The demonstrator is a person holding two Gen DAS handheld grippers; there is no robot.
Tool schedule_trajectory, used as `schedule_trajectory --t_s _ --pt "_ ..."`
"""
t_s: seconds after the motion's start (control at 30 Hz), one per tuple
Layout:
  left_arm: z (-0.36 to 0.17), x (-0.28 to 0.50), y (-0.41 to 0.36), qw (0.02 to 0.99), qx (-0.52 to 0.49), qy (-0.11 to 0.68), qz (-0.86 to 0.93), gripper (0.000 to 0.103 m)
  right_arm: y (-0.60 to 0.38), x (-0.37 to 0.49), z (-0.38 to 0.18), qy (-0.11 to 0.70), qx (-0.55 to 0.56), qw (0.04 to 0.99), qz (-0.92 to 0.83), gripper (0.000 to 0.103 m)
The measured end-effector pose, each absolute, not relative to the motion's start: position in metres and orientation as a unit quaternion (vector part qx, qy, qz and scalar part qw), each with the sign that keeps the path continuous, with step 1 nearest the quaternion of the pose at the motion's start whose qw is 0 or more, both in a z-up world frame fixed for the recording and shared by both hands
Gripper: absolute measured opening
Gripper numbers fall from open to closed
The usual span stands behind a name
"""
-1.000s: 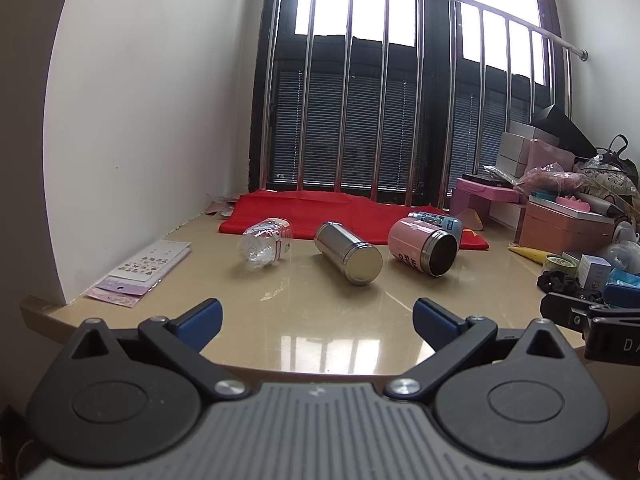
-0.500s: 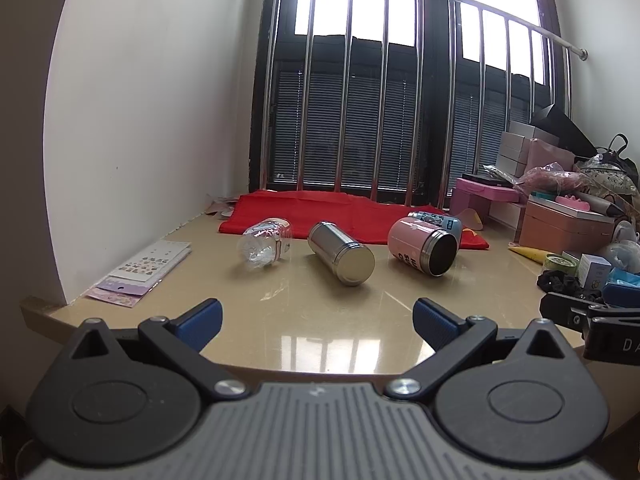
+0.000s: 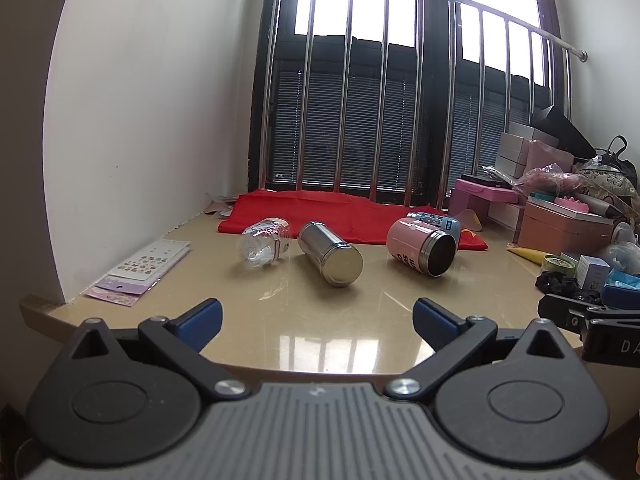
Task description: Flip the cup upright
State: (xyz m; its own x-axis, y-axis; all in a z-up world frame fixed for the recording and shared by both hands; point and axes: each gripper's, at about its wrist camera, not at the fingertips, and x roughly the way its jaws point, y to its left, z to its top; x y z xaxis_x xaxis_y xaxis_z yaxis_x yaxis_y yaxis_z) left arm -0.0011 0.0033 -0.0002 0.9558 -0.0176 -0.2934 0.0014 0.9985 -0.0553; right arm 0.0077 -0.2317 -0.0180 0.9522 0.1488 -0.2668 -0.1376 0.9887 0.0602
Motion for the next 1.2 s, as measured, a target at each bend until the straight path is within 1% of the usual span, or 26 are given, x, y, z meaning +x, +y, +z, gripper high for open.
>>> schedule_trajectory --t_s 0.77,1.0,1.2 --pt "0.001 0.002 0.001 0.987 -0.035 0.154 -0.011 0.103 -0.231 0.012 -0.018 0.138 0.013 0.988 0.072 0.103" --pt "-0.001 0.022 0.008 0.984 -0.052 0.172 -0.011 0.103 -0.231 0.024 -0.022 0.149 0.003 0.986 0.072 0.103" --pt "0.000 0.054 0.012 0.980 -0.063 0.191 -0.008 0.103 -0.232 0.052 -0.025 0.160 -0.002 0.985 0.072 0.103"
